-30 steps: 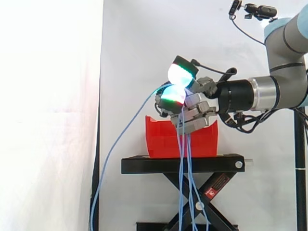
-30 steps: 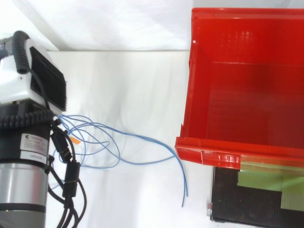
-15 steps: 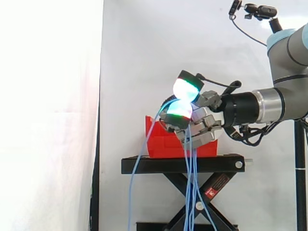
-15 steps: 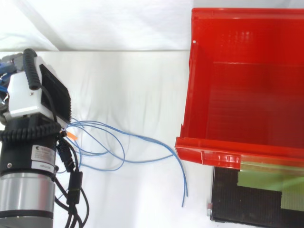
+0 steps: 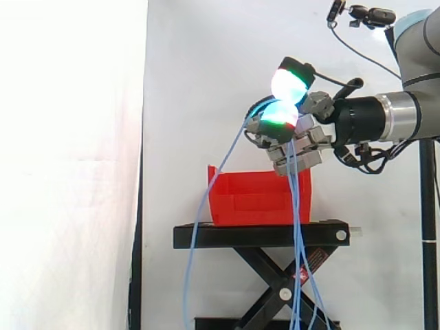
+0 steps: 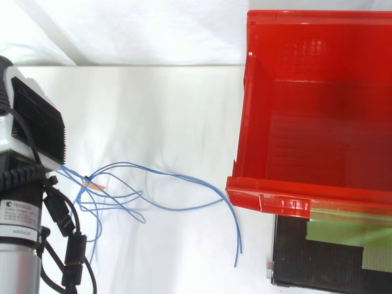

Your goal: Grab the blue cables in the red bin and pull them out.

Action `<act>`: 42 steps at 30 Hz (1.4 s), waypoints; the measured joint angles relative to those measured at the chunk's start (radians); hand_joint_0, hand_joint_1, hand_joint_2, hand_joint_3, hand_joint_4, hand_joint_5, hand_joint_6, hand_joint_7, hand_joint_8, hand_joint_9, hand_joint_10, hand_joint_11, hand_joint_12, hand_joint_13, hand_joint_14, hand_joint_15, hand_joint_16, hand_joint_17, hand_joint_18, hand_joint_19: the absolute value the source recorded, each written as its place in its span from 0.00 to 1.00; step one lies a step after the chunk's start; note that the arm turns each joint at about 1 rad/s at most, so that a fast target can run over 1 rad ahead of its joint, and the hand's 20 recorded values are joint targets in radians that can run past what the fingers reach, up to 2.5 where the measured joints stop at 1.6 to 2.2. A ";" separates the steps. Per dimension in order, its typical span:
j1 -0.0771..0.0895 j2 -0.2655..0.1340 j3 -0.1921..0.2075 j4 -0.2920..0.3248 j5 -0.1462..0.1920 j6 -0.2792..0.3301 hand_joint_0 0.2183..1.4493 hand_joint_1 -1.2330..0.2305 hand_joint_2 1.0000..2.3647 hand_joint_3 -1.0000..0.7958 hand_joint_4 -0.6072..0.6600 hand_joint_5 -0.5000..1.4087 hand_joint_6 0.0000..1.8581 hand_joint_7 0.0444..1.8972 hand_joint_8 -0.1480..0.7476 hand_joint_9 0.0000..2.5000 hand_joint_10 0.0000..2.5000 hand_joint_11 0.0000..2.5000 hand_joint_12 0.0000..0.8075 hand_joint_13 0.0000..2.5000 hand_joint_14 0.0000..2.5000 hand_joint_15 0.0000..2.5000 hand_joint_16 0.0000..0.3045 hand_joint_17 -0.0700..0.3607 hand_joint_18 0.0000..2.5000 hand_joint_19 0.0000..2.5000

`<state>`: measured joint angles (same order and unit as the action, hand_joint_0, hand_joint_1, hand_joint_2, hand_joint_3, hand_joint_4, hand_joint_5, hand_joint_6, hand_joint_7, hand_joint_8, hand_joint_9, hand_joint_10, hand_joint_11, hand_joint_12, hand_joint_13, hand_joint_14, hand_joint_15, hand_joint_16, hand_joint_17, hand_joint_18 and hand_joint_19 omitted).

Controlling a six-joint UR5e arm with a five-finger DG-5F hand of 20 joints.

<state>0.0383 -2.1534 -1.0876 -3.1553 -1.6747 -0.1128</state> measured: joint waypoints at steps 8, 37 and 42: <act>0.000 0.004 0.000 -0.013 0.009 -0.007 0.66 0.18 0.01 0.19 0.68 0.56 0.81 0.06 0.49 0.42 1.00 0.35 0.42 0.46 1.00 0.29 0.13 0.36 0.58 0.69; 0.000 0.004 0.000 -0.014 0.009 -0.009 0.66 0.17 0.01 0.19 0.67 0.56 0.80 0.06 0.49 0.42 0.99 0.34 0.41 0.47 1.00 0.28 0.13 0.36 0.58 0.69; 0.000 0.004 0.000 -0.014 0.009 -0.009 0.66 0.17 0.01 0.19 0.68 0.56 0.80 0.06 0.50 0.42 0.98 0.36 0.41 0.47 1.00 0.29 0.13 0.36 0.58 0.69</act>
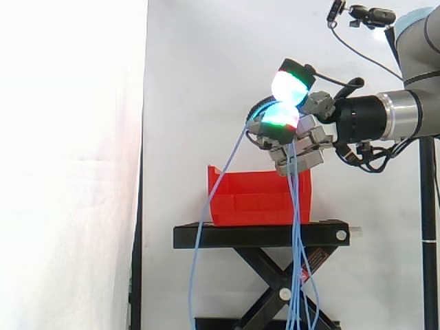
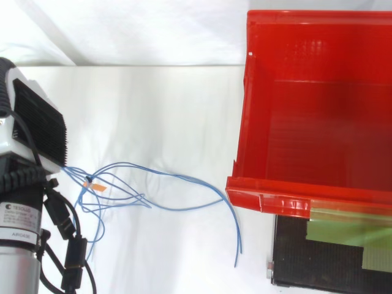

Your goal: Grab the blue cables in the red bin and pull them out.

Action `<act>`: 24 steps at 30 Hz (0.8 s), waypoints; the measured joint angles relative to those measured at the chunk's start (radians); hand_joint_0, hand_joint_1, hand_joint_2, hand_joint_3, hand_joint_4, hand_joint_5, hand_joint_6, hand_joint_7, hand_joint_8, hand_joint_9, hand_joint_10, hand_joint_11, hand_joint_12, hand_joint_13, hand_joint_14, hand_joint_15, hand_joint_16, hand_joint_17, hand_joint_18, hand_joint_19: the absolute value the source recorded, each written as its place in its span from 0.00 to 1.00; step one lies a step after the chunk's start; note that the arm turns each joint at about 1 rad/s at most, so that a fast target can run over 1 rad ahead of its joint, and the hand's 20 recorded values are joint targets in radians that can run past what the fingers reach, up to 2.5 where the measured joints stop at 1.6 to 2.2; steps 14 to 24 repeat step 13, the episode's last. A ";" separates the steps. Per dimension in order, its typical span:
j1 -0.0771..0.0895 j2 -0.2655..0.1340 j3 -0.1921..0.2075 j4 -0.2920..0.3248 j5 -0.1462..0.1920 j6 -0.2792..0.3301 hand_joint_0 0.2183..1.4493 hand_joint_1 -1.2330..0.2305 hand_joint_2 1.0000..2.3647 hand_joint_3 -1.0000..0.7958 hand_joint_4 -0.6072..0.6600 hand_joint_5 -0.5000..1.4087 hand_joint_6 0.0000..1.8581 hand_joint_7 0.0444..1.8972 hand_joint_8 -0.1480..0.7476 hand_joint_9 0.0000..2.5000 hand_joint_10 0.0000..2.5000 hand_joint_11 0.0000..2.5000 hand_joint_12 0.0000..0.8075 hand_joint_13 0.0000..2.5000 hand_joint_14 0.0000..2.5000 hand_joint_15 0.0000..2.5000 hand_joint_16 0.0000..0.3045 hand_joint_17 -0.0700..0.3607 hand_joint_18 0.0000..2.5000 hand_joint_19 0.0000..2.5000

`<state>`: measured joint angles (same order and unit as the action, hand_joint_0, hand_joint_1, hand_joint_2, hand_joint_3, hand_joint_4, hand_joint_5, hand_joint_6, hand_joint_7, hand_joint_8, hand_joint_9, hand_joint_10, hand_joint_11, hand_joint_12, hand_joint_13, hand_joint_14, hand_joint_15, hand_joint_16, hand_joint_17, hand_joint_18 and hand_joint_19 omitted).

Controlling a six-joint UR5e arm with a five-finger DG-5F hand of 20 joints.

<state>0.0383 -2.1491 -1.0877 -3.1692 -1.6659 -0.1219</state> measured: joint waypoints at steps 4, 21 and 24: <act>0.000 0.000 0.000 0.000 0.000 0.000 0.66 0.17 0.01 0.20 0.68 0.56 0.80 0.06 0.50 0.42 0.98 0.35 0.41 0.46 1.00 0.29 0.13 0.36 0.58 0.69; 0.000 0.000 0.000 0.000 0.000 0.000 0.66 0.17 0.01 0.19 0.68 0.56 0.80 0.06 0.49 0.42 0.98 0.35 0.41 0.46 1.00 0.29 0.13 0.37 0.58 0.69; 0.000 0.000 0.000 0.000 0.000 0.000 0.66 0.17 0.01 0.19 0.68 0.56 0.80 0.06 0.49 0.42 0.98 0.35 0.41 0.46 1.00 0.29 0.13 0.37 0.58 0.69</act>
